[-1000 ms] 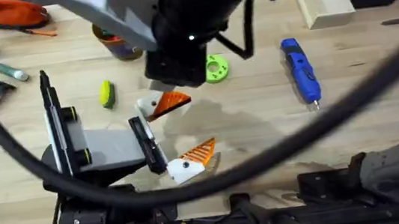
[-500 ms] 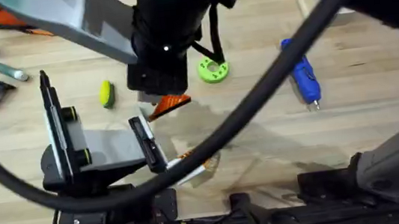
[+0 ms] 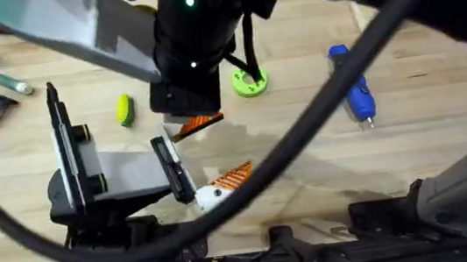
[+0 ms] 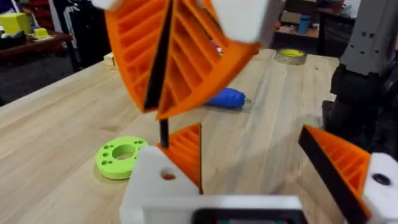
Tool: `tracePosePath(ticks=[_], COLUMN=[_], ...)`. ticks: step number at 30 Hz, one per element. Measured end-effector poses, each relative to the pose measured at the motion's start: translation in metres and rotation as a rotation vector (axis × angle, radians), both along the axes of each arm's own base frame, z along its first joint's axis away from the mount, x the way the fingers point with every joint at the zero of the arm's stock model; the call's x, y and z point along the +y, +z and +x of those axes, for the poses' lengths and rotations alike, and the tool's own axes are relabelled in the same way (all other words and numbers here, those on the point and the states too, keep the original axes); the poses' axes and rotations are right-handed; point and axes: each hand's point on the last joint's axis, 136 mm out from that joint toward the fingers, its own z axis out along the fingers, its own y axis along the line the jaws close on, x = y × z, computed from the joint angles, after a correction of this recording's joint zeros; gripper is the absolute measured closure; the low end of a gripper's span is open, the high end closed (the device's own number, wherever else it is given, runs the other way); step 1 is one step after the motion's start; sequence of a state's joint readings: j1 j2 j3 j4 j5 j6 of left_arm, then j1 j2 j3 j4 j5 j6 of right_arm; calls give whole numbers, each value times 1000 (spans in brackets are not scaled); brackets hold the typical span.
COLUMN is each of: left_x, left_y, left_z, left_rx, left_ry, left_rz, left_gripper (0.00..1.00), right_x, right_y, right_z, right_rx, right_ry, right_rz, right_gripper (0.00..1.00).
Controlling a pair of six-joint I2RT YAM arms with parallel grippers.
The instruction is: Pick up the gripper from the table and insert it into the empty holder that is missing its gripper. Then pick up a screw, insert it into the mounting hole, and use the screwdriver to tighten it. Finally, clean up the table by picking up the vegetable and placing it into the bucket.
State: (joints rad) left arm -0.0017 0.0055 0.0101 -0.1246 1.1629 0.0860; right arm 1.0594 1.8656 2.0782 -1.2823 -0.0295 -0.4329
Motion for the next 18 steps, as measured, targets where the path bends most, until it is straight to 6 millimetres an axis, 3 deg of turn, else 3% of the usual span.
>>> tracePosePath(ticks=[18], left_x=[0], left_y=[0], left_z=[0], left_rx=[0], left_ry=[0], left_rz=[0], left_gripper=[14], right_x=[3], right_y=[-9], right_z=[-3], right_rx=[10], right_ry=[13], right_rz=[-28], right_gripper=[996])
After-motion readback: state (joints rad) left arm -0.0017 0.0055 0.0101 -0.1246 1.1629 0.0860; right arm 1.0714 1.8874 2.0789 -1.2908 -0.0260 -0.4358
